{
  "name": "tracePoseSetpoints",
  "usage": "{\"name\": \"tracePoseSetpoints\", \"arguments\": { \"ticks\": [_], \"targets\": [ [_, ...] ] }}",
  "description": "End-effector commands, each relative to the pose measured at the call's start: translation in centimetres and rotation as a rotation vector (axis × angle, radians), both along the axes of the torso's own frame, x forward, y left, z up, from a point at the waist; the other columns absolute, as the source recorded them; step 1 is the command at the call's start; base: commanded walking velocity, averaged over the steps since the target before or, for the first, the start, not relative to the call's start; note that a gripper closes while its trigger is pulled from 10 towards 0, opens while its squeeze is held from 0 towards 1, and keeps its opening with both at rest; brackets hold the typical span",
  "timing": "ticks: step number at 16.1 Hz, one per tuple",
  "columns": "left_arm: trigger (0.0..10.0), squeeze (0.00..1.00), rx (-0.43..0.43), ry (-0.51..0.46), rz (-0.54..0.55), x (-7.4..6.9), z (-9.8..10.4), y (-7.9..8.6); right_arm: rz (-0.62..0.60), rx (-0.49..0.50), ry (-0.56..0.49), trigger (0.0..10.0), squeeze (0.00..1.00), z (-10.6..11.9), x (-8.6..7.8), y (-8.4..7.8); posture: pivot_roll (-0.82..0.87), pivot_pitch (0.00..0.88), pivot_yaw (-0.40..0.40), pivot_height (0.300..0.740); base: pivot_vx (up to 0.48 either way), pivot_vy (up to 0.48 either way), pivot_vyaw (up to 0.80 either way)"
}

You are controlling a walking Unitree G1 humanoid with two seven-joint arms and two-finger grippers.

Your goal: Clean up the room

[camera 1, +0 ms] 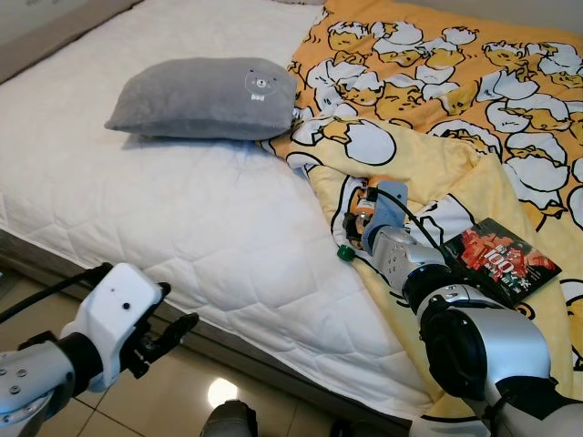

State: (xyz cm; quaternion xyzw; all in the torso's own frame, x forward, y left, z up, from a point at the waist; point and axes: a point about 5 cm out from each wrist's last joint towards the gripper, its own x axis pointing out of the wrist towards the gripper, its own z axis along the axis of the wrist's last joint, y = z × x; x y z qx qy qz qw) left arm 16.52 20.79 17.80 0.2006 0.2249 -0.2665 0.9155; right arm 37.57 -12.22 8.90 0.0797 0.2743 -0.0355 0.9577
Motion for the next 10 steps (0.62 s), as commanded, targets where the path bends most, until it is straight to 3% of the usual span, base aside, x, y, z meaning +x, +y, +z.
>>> {"name": "tracePoseSetpoints", "arguments": {
  "ticks": [1,2,10],
  "targets": [
    [10.0,0.0,0.008,-0.003,-0.007,-0.33,0.32,-0.07,-0.01,0.002,0.018,0.7,0.0,-0.36,-0.2,-0.18,0.44,0.172,-0.019,0.74,0.0,0.0,0.0],
    [10.0,0.0,0.006,0.001,-0.004,-0.6,0.39,-0.13,-0.019,0.0,0.017,0.0,0.0,-0.36,-0.19,-0.32,0.44,0.174,-0.023,0.74,0.0,0.0,0.0],
    [10.0,0.0,-0.011,-0.004,0.003,-0.72,0.77,-0.59,-0.032,-0.003,-0.007,0.0,0.0,-0.01,0.02,-0.5,0.44,0.16,-0.027,0.74,0.0,0.0,0.0]
  ]
}}
